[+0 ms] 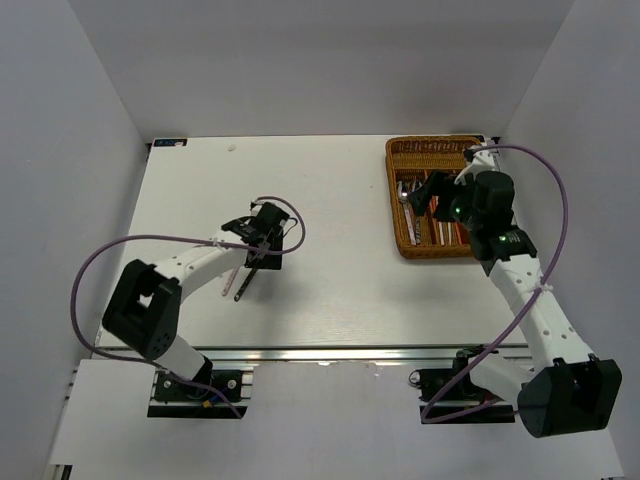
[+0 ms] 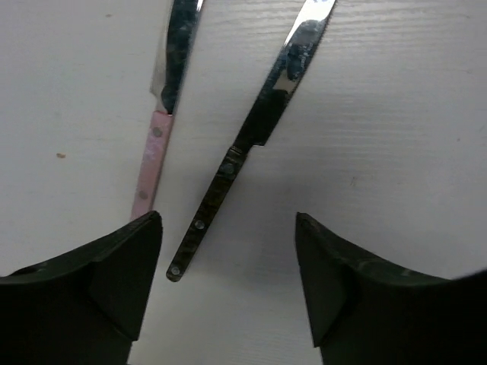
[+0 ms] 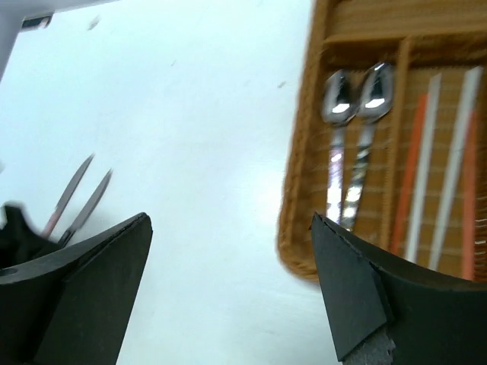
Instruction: Sort the eating utensils into containers
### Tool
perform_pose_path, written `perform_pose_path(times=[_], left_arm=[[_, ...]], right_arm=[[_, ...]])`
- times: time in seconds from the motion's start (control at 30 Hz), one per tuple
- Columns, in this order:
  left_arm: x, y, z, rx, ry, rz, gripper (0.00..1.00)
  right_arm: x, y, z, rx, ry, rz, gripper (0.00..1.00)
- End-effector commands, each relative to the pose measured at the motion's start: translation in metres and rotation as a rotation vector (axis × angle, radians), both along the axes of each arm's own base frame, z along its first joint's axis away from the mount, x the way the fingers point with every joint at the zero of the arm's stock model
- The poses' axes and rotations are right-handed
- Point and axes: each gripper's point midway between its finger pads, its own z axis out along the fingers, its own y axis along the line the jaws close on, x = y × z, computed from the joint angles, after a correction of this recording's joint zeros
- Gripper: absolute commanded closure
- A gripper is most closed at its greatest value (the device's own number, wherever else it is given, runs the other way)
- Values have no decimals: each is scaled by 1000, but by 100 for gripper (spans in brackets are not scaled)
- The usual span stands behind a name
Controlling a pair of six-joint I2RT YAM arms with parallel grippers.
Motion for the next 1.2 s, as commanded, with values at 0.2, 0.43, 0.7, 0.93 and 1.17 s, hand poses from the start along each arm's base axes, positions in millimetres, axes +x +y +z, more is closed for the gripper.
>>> perform_pose_path(times=[0.2,0.43,0.7,0.93,1.17], left_arm=[[3,-8,-26,-87,147,-77,38],[-4,4,-46,-78,200,-55,39],[-23,-4,-72,-153,314,-74,60],[-40,-29,-84,-282,376,-96,89],[-21,-96,-40,-514,158,-164,100]], right_arm=[[-36,36,-17,109,22,181,11],[-44,41,-14,125,4,211,11],[-54,43,4,136,-45,240,11],[-84,64,31,228,-156,398,11],[-94,80,-15,385,49,436,11]])
